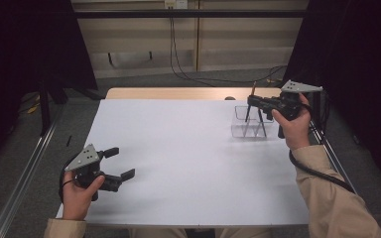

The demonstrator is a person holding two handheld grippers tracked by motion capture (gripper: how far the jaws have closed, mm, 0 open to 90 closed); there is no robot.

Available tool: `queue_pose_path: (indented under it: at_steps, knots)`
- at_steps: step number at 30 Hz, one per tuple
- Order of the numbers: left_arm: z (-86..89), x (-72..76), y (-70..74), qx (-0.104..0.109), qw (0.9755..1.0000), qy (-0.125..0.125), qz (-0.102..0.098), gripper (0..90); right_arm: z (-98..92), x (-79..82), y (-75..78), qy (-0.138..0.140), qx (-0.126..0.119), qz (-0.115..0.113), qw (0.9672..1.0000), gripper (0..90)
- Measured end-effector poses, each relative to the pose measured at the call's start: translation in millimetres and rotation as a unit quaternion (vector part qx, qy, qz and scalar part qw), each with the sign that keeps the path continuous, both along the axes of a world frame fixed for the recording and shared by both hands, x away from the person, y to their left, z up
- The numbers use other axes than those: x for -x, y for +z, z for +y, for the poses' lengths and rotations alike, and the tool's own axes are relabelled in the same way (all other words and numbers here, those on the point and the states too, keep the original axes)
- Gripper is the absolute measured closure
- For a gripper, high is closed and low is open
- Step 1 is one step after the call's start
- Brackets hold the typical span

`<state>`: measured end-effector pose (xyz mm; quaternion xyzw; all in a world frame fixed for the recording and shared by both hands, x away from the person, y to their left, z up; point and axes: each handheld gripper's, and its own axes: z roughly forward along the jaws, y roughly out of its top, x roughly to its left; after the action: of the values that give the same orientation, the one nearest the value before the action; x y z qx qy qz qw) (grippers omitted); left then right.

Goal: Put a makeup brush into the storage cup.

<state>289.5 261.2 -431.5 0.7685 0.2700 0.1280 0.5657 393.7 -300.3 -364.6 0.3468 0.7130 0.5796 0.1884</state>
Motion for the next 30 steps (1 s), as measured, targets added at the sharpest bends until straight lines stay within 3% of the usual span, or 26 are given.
queue_pose_path:
  at_steps: [12,30]
  knots:
    - [0.6,0.0,0.4,-0.002,1.0000,0.000,-0.002,0.3,-16.3,-4.4,5.0,-0.028,0.011,0.002,0.9995,83.4]
    - [0.5,0.3,0.7,-0.001,1.0000,-0.005,-0.004,0.3,-34.4,-7.0,0.1,-0.062,0.018,0.011,0.9979,83.4]
